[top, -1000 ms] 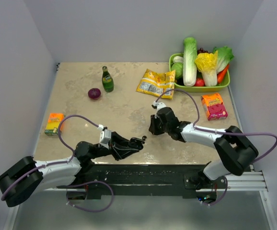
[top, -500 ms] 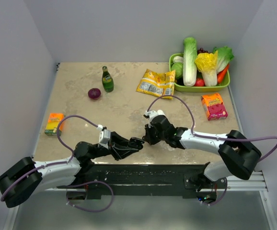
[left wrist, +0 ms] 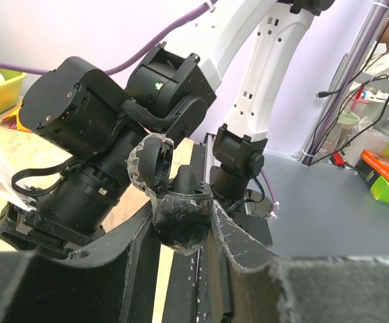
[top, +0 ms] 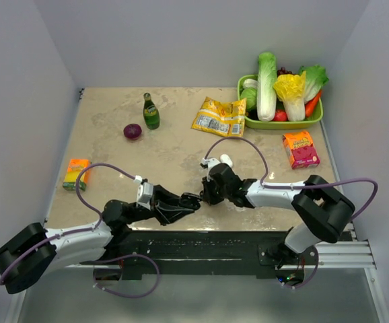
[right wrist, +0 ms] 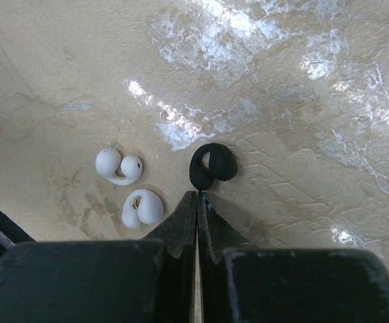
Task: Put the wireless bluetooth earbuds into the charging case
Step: Adjust the earbud at the center of the board.
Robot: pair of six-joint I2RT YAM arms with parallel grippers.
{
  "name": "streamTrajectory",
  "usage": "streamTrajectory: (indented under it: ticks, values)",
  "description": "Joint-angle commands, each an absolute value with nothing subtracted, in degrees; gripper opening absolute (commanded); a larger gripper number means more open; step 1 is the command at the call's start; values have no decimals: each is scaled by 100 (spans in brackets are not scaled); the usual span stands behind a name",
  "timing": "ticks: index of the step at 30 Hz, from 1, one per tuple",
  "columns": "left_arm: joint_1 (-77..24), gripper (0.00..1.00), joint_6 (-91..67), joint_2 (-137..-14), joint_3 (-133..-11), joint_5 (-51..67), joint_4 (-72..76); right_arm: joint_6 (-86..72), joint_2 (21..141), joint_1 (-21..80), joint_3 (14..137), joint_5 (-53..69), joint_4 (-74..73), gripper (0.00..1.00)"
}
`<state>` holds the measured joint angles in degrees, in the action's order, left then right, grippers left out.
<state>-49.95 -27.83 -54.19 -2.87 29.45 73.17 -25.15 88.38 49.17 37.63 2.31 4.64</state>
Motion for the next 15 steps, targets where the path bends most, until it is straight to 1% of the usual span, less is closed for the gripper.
streamTrajectory:
  ticks: [1,6,14,15]
  values:
    - [-5019,0,-2619,-5335,896,2839,10222,-2628,8851,4738,3736,9,571,0]
    - [-5019,0,-2610,-5352,905,2830,10213,-2672,8631,4500,3612,-184,562,0]
    - [-5019,0,-2637,-5458,905,2830,10318,-2515,8491,4201,3613,-167,685,0]
    - [-5019,0,-2637,-5441,914,2830,10310,-2488,8351,4201,3569,-150,773,4]
